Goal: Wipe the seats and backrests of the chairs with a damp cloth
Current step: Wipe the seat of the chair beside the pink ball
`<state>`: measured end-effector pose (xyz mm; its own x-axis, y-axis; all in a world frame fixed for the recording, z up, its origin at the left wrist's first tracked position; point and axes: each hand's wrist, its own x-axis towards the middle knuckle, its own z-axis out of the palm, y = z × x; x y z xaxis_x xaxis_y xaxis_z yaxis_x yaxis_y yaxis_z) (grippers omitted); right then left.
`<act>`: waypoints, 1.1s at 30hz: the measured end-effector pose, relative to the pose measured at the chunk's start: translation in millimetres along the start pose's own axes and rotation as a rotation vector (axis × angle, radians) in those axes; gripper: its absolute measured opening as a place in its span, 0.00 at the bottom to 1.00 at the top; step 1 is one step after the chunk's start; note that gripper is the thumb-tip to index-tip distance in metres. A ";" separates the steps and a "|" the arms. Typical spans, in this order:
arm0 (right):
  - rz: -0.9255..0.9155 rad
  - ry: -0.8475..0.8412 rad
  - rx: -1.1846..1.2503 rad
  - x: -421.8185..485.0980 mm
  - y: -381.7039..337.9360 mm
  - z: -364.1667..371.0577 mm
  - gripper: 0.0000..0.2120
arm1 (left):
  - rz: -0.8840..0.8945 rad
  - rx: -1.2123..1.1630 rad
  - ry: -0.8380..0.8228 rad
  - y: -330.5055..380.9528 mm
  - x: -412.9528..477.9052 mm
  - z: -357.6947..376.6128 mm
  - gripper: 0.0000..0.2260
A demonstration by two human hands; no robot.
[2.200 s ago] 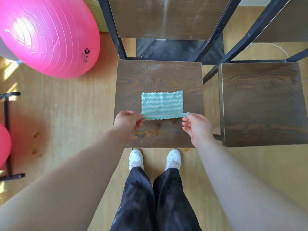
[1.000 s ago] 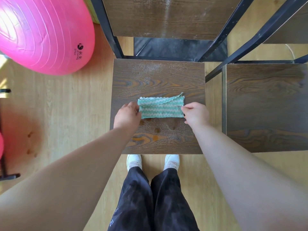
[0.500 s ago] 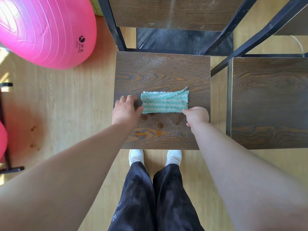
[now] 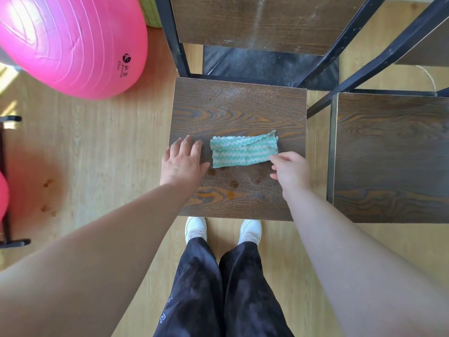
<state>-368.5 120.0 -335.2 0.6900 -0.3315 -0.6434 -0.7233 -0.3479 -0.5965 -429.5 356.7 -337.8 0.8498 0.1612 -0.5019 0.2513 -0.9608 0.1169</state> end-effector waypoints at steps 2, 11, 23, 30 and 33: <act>-0.081 -0.007 -0.035 -2.9 -3.1 3.1 0.03 | 0.014 0.080 -0.006 -0.2 -2.2 -0.2 0.29; -0.517 -0.206 -0.217 -28.5 -25.8 41.6 0.02 | -0.012 0.203 -0.002 -12.2 -9.7 3.3 0.29; -0.711 -0.313 -0.623 -22.6 -11.2 76.8 0.14 | -0.093 0.150 -0.022 -37.6 -19.6 12.8 0.29; -0.787 -0.263 -0.782 -18.9 3.2 91.8 0.24 | -0.102 0.091 -0.018 -43.0 -17.0 15.8 0.30; -0.843 -0.168 -0.936 -14.6 4.4 102.9 0.27 | -0.106 0.086 0.001 -44.8 -9.2 19.4 0.30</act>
<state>-384.4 213.6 -377.8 0.8640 0.3846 -0.3250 0.2786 -0.9028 -0.3276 -457.5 393.9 -355.0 0.8210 0.2632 -0.5067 0.2991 -0.9542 -0.0109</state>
